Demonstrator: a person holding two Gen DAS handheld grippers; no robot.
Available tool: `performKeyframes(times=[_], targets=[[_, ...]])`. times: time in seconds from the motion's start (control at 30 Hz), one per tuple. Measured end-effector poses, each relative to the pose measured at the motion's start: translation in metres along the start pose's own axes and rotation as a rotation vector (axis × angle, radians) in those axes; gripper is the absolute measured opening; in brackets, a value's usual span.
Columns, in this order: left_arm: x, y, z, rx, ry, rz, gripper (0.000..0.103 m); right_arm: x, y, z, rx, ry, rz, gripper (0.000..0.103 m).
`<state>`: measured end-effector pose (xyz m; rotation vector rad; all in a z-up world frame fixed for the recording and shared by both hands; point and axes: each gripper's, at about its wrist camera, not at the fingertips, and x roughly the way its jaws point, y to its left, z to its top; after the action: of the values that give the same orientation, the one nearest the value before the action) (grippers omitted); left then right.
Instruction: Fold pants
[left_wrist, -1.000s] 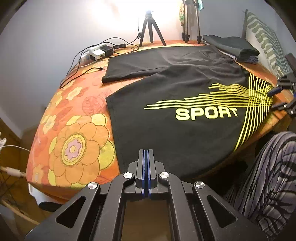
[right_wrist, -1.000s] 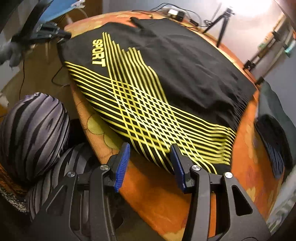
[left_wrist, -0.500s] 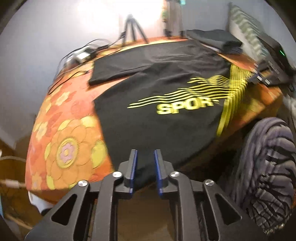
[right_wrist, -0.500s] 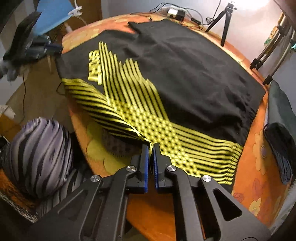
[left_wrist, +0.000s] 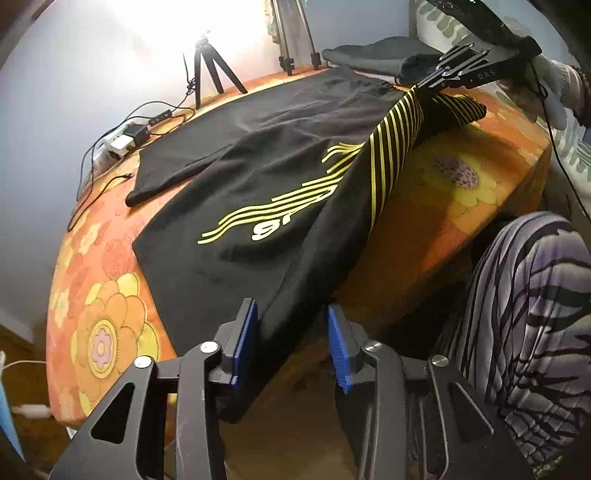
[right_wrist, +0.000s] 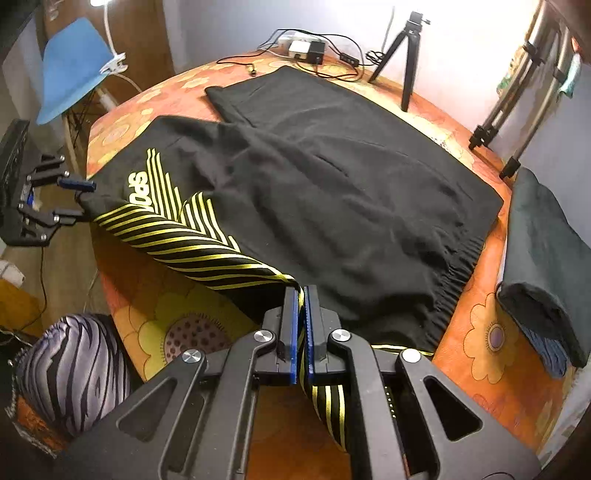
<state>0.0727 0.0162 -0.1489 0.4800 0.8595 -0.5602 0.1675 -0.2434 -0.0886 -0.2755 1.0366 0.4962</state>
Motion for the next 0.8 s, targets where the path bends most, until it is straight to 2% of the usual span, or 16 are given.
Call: performKeyframes(times=[0.07,0.13,0.17,0.2,0.27,0.3,0.33,0.53,0.63,0.67,0.73,0.8], targets=[[0.002,-0.004,0.002,0.038,0.001,0.035,0.044,0.0,-0.005,0.002,0.014,-0.001,0.001,0.004],[0.013,-0.006,0.002,0.075,0.045,0.103,0.045,0.0,-0.006,0.004,0.014,-0.006,0.002,0.004],[0.012,-0.003,0.002,0.064,0.035,0.095,0.044,-0.001,-0.007,0.004,0.017,-0.007,0.007,0.004],[0.013,0.002,0.002,0.042,0.042,0.093,0.041,-0.001,-0.007,0.003,0.02,-0.007,0.013,0.004],[0.014,0.009,0.0,0.03,0.047,0.1,0.03,-0.003,-0.007,0.001,0.018,-0.004,0.018,0.004],[0.014,0.012,-0.001,0.027,0.052,0.09,0.014,-0.004,-0.007,0.0,0.017,-0.002,0.019,0.004],[0.014,0.014,-0.002,0.027,0.056,0.085,0.005,-0.005,-0.007,-0.001,0.019,-0.001,0.022,0.004],[0.001,0.022,-0.004,0.003,0.016,0.073,0.004,-0.015,-0.004,-0.021,0.024,0.01,0.095,0.005],[-0.002,0.03,-0.002,-0.032,0.009,0.063,0.004,-0.018,0.0,-0.038,0.019,0.014,0.123,0.023],[-0.002,0.032,-0.001,-0.037,0.007,0.063,0.004,-0.019,0.001,-0.046,0.016,0.016,0.125,0.033],[-0.004,0.036,0.003,-0.037,0.001,0.073,0.004,-0.021,0.003,-0.06,0.008,0.024,0.121,0.04],[-0.005,0.04,0.006,-0.043,-0.006,0.07,0.004,-0.022,0.004,-0.071,0.003,0.036,0.12,0.042]])
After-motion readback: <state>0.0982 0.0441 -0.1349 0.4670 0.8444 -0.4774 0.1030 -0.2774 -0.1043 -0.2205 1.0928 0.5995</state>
